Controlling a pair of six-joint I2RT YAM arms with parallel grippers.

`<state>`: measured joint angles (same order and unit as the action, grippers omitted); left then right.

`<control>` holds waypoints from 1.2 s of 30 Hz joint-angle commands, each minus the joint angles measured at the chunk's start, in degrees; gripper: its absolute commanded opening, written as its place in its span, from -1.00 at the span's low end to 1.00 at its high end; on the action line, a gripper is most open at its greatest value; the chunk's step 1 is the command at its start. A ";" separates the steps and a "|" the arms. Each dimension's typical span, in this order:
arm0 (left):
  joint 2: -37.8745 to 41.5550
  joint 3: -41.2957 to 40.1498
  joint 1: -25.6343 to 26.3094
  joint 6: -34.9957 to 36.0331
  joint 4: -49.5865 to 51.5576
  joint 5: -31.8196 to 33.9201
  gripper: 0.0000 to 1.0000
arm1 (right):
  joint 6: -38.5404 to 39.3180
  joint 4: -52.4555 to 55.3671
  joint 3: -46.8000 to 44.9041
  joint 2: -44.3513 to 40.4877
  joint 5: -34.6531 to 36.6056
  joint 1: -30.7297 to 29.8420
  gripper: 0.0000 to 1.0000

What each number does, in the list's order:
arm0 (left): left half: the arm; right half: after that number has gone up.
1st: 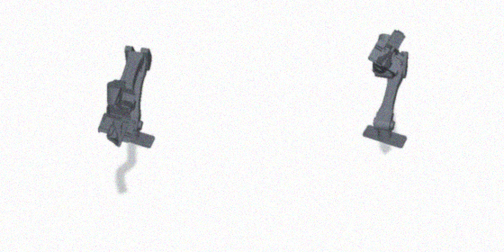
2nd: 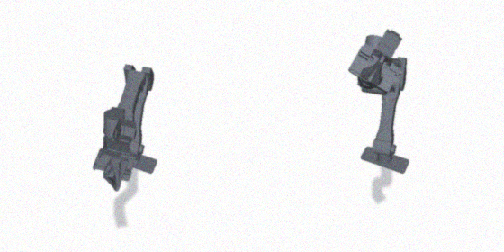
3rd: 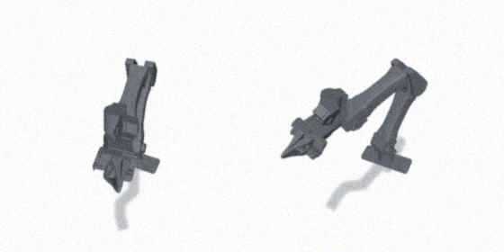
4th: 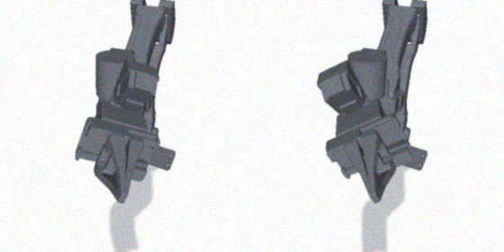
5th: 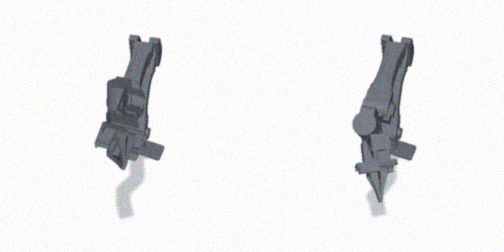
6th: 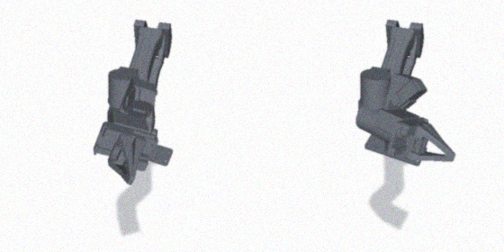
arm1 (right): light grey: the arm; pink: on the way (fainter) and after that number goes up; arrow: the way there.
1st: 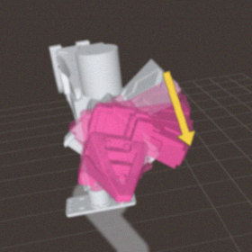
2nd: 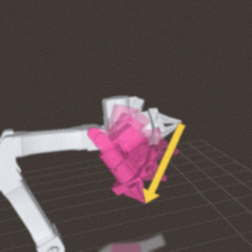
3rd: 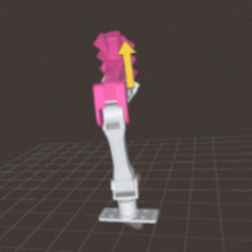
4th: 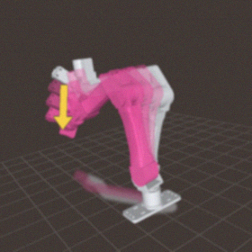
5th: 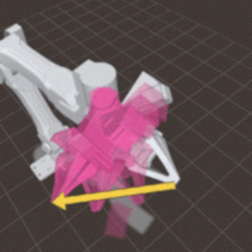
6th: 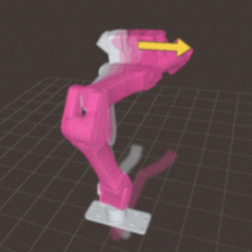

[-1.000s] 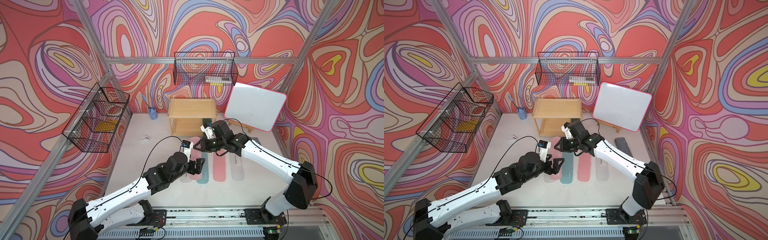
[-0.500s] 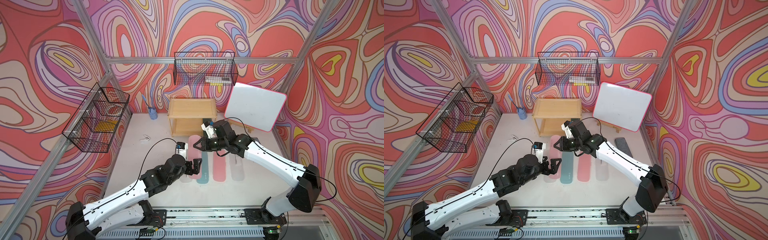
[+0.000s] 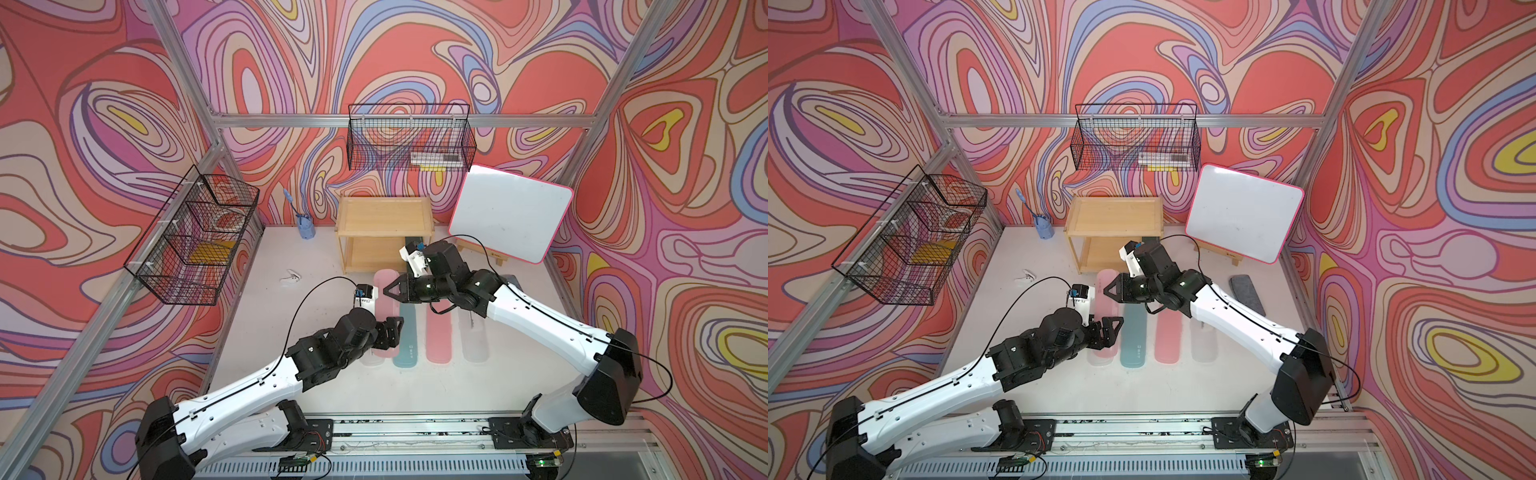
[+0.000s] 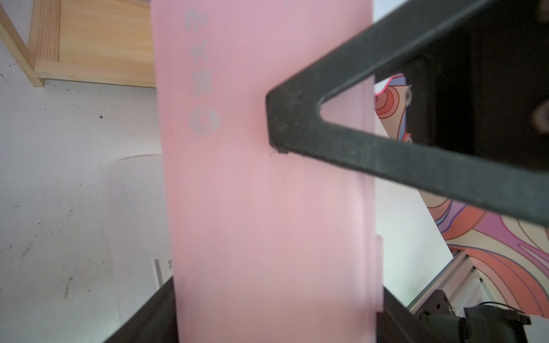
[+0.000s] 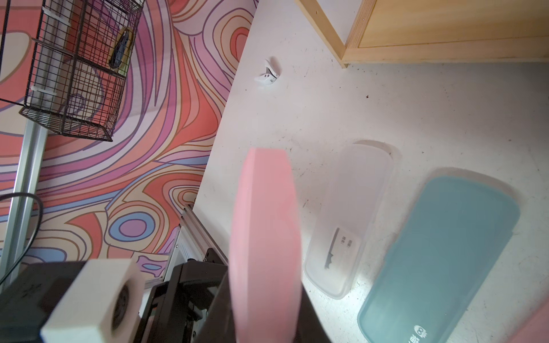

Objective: Remove the pencil cases from the shelf
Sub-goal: Pick up the pencil case from the shelf, then place the pencil case at the center of the board.

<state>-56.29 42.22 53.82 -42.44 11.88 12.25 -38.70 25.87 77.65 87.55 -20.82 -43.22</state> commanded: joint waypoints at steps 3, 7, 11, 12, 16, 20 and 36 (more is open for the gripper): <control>0.35 0.87 -0.03 -1.06 2.56 2.96 0.17 | 0.18 -0.91 -0.87 -1.16 0.69 -0.45 -0.64; 1.32 0.70 -0.03 -1.31 4.58 4.13 0.17 | 0.03 -1.41 -1.26 -0.81 0.65 -0.46 -0.45; 2.72 -0.18 -0.03 -1.75 5.77 5.40 0.16 | -0.06 -2.09 -1.64 -0.54 0.60 -0.45 -0.41; 3.05 -0.29 -0.03 -1.86 6.30 5.82 0.16 | -0.06 -2.14 -1.64 -0.53 0.60 -0.46 -0.37; 3.97 -0.38 -0.02 -2.12 9.04 7.41 0.13 | 0.01 -1.73 -1.63 -0.50 1.57 -0.44 0.41; 4.77 0.32 -0.03 -3.83 18.77 12.89 0.14 | 1.51 2.11 -0.53 -1.33 6.46 0.08 0.96; 0.86 -6.25 -14.81 -3.59 32.58 4.89 0.20 | 7.47 12.40 -5.09 -12.26 7.22 13.48 0.96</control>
<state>-54.11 37.89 41.32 -49.25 46.76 21.71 -33.71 35.09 73.89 75.90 -13.50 -30.46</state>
